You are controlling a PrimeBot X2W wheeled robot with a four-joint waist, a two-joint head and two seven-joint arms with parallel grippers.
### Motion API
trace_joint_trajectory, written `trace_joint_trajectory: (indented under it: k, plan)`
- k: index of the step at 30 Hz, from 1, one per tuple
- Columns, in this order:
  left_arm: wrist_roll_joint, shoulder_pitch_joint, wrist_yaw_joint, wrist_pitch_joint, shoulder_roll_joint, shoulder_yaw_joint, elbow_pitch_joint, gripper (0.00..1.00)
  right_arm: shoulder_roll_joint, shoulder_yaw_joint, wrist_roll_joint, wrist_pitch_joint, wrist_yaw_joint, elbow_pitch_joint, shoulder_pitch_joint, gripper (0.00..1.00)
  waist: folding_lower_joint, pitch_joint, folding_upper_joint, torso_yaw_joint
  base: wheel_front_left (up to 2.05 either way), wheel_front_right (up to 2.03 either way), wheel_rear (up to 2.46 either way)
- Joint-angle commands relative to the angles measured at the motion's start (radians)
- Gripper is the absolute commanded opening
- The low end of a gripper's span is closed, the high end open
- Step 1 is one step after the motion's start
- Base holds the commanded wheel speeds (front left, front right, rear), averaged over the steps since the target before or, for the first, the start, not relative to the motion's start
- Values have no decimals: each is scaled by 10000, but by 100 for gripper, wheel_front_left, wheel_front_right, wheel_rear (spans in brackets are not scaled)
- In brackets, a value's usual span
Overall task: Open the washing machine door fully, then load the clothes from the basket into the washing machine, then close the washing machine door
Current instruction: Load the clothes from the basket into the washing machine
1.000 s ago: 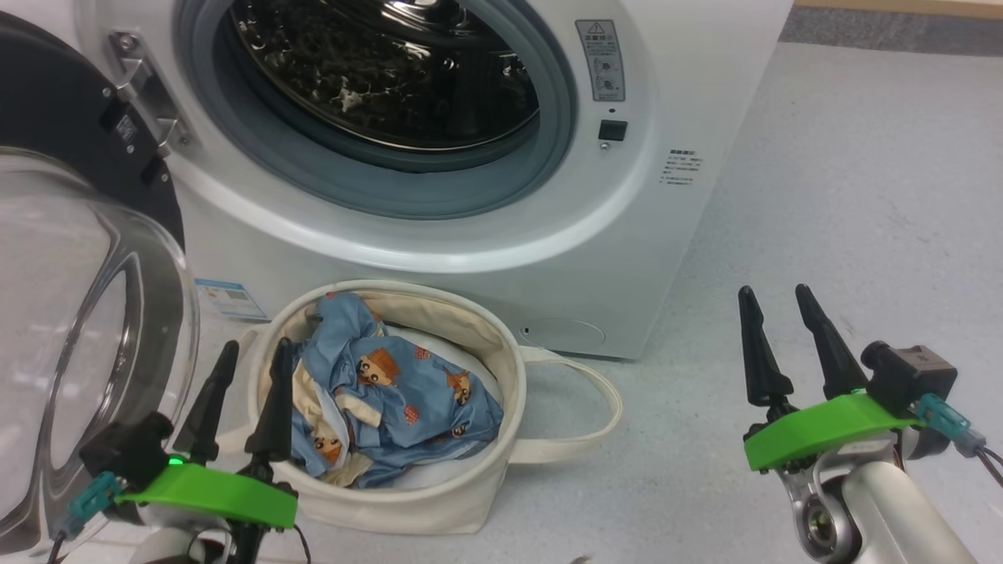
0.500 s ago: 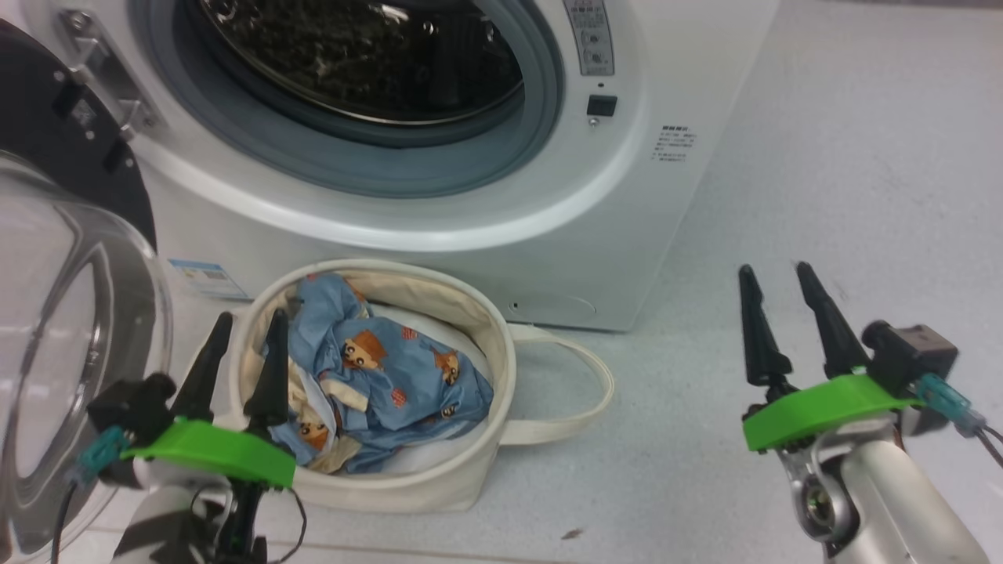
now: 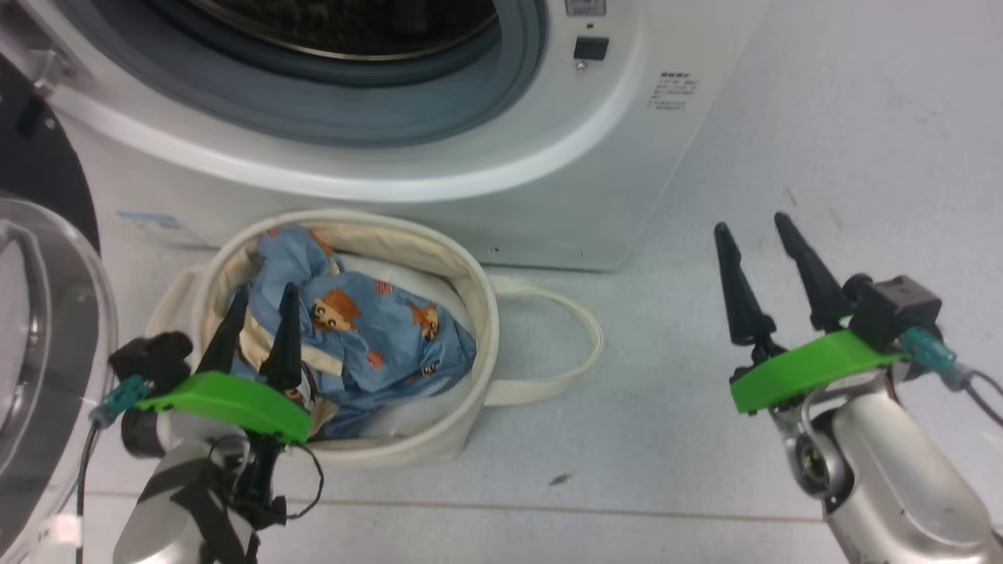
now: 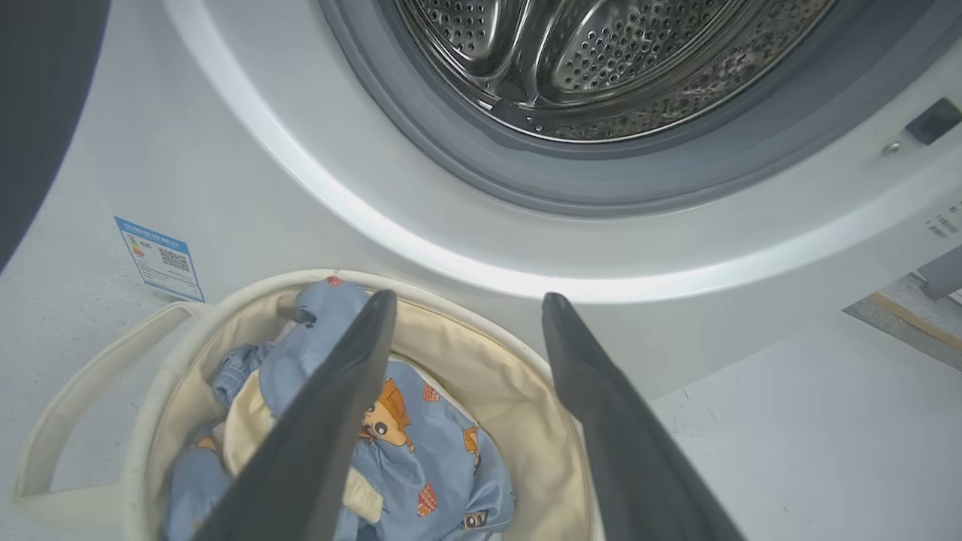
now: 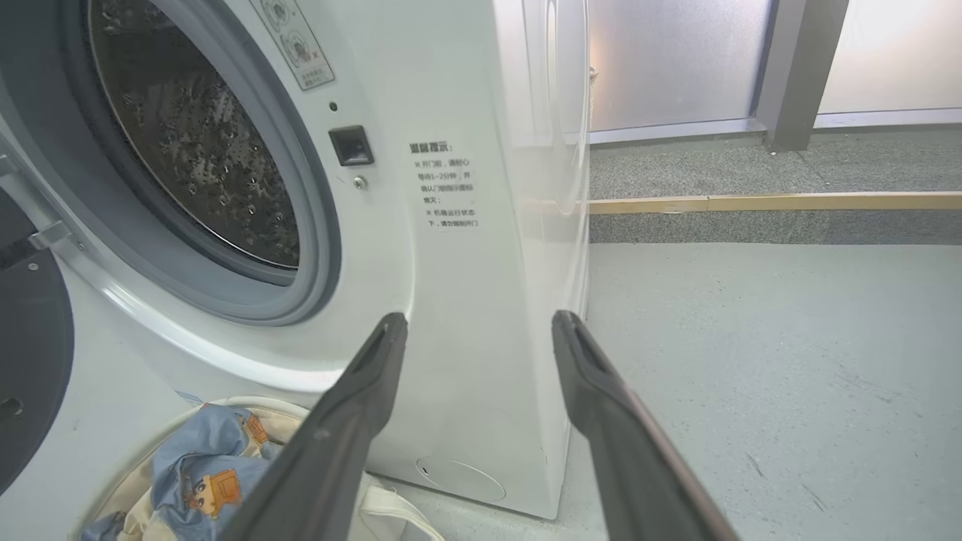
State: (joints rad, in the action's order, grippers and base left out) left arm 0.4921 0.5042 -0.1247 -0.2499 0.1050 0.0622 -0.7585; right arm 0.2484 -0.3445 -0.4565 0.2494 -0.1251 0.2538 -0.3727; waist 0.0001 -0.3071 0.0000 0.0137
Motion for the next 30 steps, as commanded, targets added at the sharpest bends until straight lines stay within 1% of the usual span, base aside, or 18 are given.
trace_joint_trajectory:
  k: [1, 3, 5, 8, 10, 12, 16, 20, 24, 26, 30]
  plan:
    - [71, 431, -59, -118, 243, -45, 57, 100, 201, -207, -17, 124, -56, -157, -332, 100, -1, -461, 0, 23, 0, 0, 0]
    - [220, 648, -59, -118, 248, 86, -137, 100, 322, -251, -57, 124, -56, -108, -526, 100, -1, -762, 0, 6, 0, 0, 0]
    - [726, 888, -59, -118, 144, 26, -716, 100, 416, -304, -156, 124, -56, -94, -728, 100, -1, -1048, 0, 4, 0, 0, 0]
    - [1196, 1404, -59, -118, 128, 510, -1465, 100, 653, -367, -186, 124, -56, 21, -1011, 100, -1, -1471, 0, -8, 0, 0, 0]
    - [1248, 1845, -59, -118, 280, 1023, -2014, 100, 770, -354, -211, 124, -56, 8, -1246, 100, -1, -1837, 0, 15, 0, 0, 0]
    - [1889, 2099, -59, -30, 188, 1071, -2491, 100, 783, -372, -191, 124, -56, -33, -1365, 100, -1, -2039, 0, 75, 0, 0, 0]
    - [2588, 2530, -59, 415, 414, 1284, -3424, 100, 717, -477, -106, 124, -56, -153, -1599, 100, -1, -2425, 0, 326, 0, 0, 0]
    - [2718, 2978, -59, 774, 617, 1590, -4192, 100, 719, -444, 35, 124, -56, -305, -1794, 100, -1, -2878, 0, 553, 0, 0, 0]
    - [2740, 3296, -59, 1044, 670, 1931, -4358, 100, 783, -361, 173, 124, -56, -458, -1953, 100, -1, -3247, 0, 711, 0, 0, 0]
    - [2660, 3492, -59, 1147, 800, 2225, -4431, 100, 833, -294, 261, 124, -56, -583, -2042, 100, -1, -3494, 0, 804, 0, 0, 0]
    - [2663, 3979, -59, 1140, 1017, 2410, -4764, 100, 881, -195, 412, 124, -56, -824, -2116, 100, -1, -3961, 0, 926, 0, 0, 0]
